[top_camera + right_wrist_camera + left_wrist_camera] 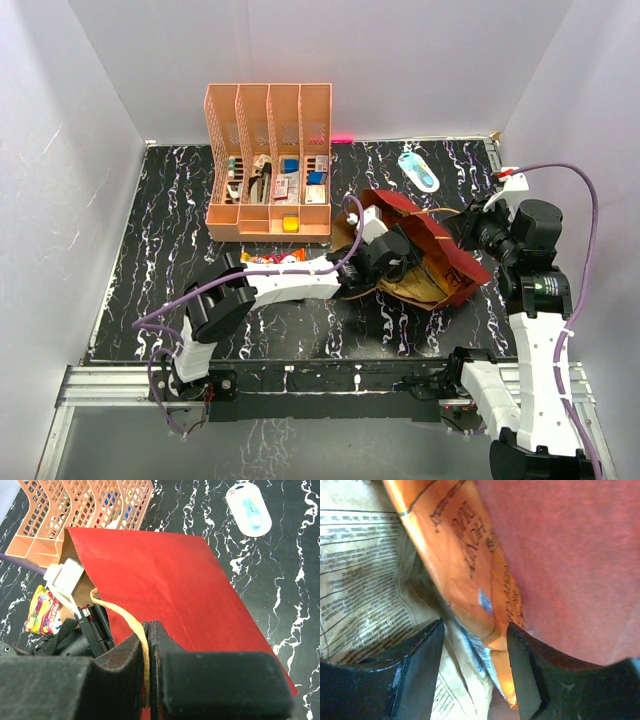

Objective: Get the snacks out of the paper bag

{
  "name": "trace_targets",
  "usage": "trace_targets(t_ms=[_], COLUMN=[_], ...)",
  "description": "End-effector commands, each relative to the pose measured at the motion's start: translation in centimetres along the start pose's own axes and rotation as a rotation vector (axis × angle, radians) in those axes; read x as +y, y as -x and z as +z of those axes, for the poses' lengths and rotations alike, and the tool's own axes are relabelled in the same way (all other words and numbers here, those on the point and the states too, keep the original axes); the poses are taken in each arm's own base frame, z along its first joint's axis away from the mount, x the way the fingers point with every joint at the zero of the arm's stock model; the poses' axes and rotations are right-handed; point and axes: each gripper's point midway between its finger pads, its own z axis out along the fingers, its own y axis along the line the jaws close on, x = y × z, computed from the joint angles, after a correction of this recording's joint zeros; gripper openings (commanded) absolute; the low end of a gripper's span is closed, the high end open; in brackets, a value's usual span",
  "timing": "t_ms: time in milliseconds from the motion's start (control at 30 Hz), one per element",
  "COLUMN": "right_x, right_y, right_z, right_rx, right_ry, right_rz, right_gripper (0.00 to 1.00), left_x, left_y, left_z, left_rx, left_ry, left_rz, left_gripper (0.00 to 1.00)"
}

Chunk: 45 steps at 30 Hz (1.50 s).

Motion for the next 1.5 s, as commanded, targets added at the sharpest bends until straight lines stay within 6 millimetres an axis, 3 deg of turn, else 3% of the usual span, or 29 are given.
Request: trace_targets(t_ms=[0, 167, 333, 433, 567, 733, 1200, 1467], right_x=[1.2, 1.3, 1.5, 1.7, 1.6, 1.6, 0.7, -0.4], right_y=[2.9, 2.7, 2.8, 2.8, 2.7, 2.5, -0.2, -0.1], right_z=[-1.0, -1.0, -1.4, -1.5, -1.6, -1.7, -0.8, -0.7], right_rx=[-0.091, -0.087, -0.095, -0.097, -0.096, -0.097, -0.084, -0.121], right_ry=[0.03, 0.034, 0.036, 0.043, 0.04, 0.036, 0.029, -0.031], right_rz=[-0.038, -0.034, -0.038, -0.038, -0.037, -0.039, -0.036, -0.024], right_gripper=[0.08, 0.08, 0.08, 0.08, 0.08, 0.08, 0.08, 0.08], left_x=[-2.5, -2.0, 0.1, 1.0, 1.4, 0.1, -5.8, -6.3], left_y=[2.0, 2.4, 2.1, 2.3, 3.0, 4.2, 7.8, 7.9], left_z=[0.7, 1.2, 1.8, 2.3, 2.3, 1.5, -3.5, -5.8], left_rx=[-0.104, -0.135, -0.129, -0.127, -0.134, -0.13, -0.169, -0.115], left_ry=[-0.099, -0.072, 0.052, 0.098, 0.082, 0.041, -0.169, -0.183], left_rz=[-0.03, -0.035, -0.061, -0.066, -0.079, -0.09, -0.107, -0.132], left_gripper=[0.5, 0.48, 0.54, 0.49, 0.26, 0.0, 0.0, 0.0])
